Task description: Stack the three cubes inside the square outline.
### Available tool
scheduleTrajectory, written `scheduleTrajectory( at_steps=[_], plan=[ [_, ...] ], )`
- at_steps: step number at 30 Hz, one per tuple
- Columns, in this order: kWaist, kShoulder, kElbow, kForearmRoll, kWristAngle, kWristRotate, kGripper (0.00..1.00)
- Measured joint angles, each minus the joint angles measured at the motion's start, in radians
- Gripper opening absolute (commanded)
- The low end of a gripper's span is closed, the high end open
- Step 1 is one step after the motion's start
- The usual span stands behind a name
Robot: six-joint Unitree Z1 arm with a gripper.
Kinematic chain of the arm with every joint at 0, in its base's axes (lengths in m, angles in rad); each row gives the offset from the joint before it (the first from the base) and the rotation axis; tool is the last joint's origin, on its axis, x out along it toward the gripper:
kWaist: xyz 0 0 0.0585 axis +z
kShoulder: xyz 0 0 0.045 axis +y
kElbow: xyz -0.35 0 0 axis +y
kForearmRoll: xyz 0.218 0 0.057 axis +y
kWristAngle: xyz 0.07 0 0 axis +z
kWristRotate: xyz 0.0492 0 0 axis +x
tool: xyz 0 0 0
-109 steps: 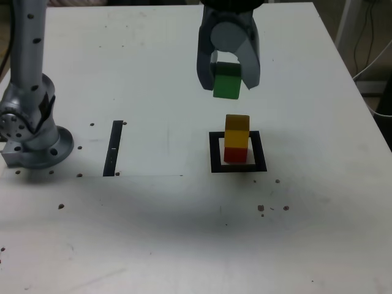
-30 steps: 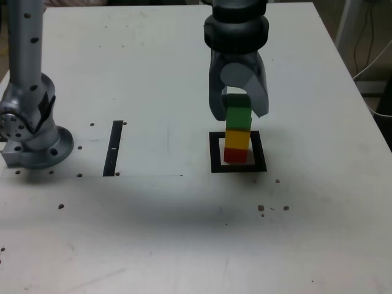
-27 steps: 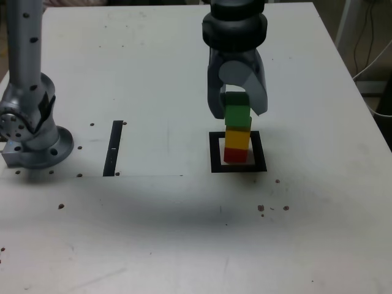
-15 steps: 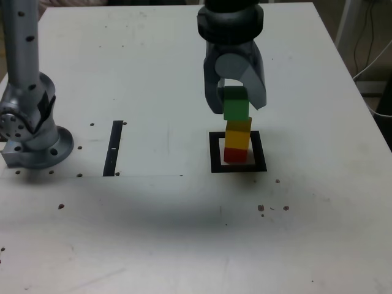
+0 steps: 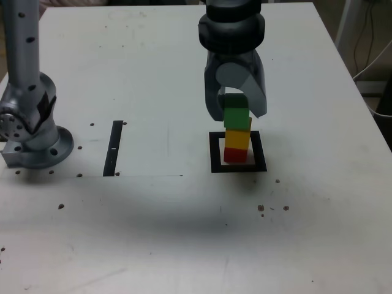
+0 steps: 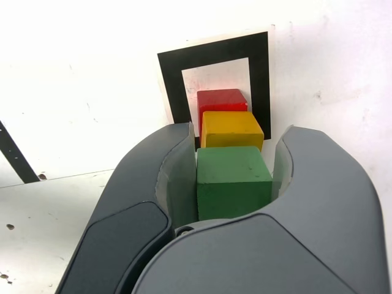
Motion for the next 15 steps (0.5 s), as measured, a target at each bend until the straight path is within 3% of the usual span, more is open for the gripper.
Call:
scheduleTrajectory(
  at_steps=[9,15],
  plan=[
    [0.000,0.013,0.007,-0.017,0.000,0.000,0.38],
    [0.000,0.013,0.014,-0.018,0.000,0.000,0.53]
  ],
)
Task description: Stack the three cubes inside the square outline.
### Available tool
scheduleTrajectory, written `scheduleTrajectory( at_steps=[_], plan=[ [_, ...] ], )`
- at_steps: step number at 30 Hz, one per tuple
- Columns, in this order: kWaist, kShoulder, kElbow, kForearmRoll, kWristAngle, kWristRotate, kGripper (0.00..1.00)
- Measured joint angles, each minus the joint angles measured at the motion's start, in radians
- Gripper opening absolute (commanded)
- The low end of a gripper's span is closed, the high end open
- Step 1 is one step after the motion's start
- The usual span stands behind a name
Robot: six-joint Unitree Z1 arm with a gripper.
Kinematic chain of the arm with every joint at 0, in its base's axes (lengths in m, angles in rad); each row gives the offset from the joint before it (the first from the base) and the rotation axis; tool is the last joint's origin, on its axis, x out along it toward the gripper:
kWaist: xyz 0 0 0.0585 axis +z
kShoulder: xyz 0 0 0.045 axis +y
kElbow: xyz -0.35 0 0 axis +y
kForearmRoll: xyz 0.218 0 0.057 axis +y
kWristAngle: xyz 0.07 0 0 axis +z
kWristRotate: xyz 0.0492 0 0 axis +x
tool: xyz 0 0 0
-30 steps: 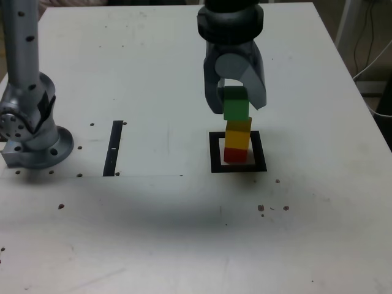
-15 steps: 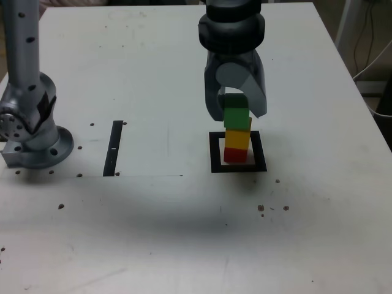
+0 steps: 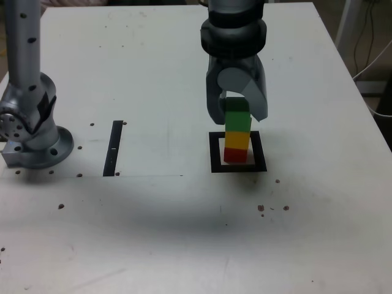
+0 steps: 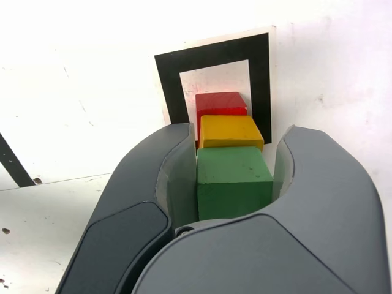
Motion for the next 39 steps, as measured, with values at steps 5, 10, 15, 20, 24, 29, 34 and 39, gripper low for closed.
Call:
scheduleTrajectory(
  at_steps=[5,10,15,20,24,29,34,39],
  plan=[
    [0.000,0.000,0.001,0.000,0.000,0.000,0.77],
    [0.000,0.000,0.000,0.000,0.002,0.006,0.99],
    [0.000,0.000,-0.002,0.000,0.004,0.006,0.99],
    [0.000,0.000,-0.002,0.001,0.010,0.006,0.99],
    [0.000,-0.003,-0.002,0.005,0.014,0.006,0.99],
    [0.000,-0.042,-0.002,0.018,0.018,0.006,0.99],
    [0.000,-0.076,0.008,0.035,0.018,0.001,0.99],
    [0.000,-0.129,0.053,0.050,0.017,0.000,0.99]
  ],
)
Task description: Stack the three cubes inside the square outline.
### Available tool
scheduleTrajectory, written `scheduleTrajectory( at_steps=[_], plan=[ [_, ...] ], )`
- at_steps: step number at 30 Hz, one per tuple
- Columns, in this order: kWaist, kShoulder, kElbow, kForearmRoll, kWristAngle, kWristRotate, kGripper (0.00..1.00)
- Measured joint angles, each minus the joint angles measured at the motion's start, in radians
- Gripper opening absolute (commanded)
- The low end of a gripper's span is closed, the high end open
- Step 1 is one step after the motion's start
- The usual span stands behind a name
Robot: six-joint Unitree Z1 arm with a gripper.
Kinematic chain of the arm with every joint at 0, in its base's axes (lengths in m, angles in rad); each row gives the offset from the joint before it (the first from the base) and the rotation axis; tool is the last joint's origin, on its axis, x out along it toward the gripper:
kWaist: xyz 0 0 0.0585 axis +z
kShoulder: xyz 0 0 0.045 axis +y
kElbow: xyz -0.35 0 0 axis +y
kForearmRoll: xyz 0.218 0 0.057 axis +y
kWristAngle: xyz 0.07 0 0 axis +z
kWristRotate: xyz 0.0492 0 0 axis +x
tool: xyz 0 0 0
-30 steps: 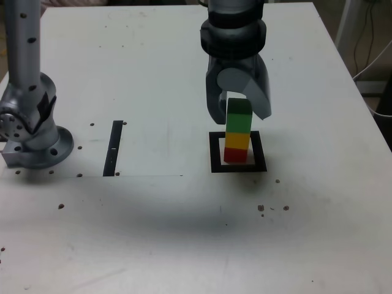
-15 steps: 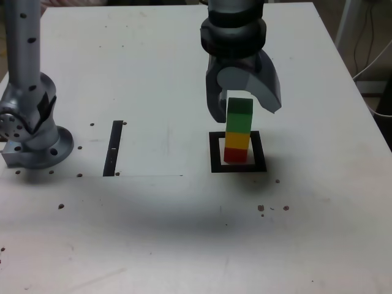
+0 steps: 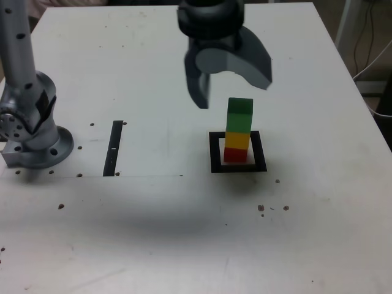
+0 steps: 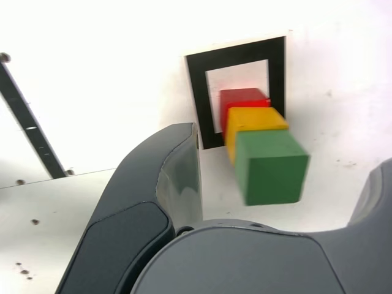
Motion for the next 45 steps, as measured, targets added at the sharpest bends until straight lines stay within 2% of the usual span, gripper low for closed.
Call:
scheduleTrajectory(
  at_steps=[4,15,20,25,34,40,45],
  plan=[
    [0.000,-0.039,0.053,-0.001,0.000,0.000,0.99],
    [0.000,-0.145,0.313,-0.090,0.009,0.000,0.99],
    [0.000,-0.204,0.379,-0.098,0.016,-0.003,0.99],
    [0.000,-0.228,0.444,-0.105,0.018,-0.003,0.99],
    [0.000,-0.230,0.573,-0.178,0.013,-0.003,0.99],
    [0.000,-0.230,0.624,-0.180,-0.006,0.001,0.99],
    [0.000,-0.231,0.651,-0.174,-0.053,0.016,0.99]
  ],
)
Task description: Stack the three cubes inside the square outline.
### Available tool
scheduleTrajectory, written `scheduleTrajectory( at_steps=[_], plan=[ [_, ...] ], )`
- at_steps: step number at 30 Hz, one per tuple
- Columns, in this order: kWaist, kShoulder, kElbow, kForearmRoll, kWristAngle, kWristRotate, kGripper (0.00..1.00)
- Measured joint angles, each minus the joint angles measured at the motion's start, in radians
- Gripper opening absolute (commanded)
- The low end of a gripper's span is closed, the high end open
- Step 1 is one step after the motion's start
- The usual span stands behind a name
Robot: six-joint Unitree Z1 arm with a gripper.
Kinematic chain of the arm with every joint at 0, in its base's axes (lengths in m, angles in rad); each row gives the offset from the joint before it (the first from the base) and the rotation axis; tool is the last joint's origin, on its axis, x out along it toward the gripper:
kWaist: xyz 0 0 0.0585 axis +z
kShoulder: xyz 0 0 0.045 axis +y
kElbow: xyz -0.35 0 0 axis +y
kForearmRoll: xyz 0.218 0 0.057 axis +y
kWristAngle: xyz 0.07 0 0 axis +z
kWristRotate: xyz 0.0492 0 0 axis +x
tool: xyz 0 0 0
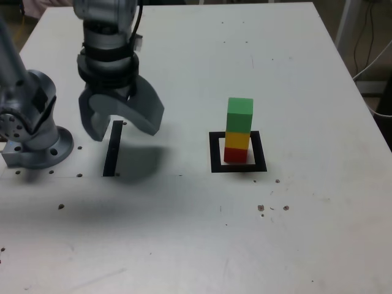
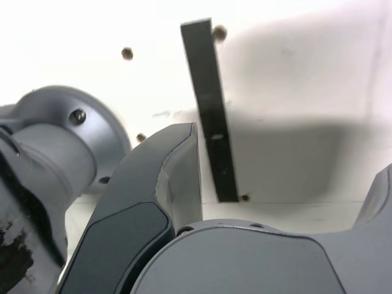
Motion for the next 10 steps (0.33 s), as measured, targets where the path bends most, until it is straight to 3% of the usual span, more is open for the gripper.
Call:
scheduleTrajectory(
  at_steps=[5,10],
  plan=[
    [0.000,-0.006,0.008,0.048,-0.041,0.005,0.99],
    [0.000,-0.015,0.019,0.070,-0.058,0.007,0.99]
  ],
)
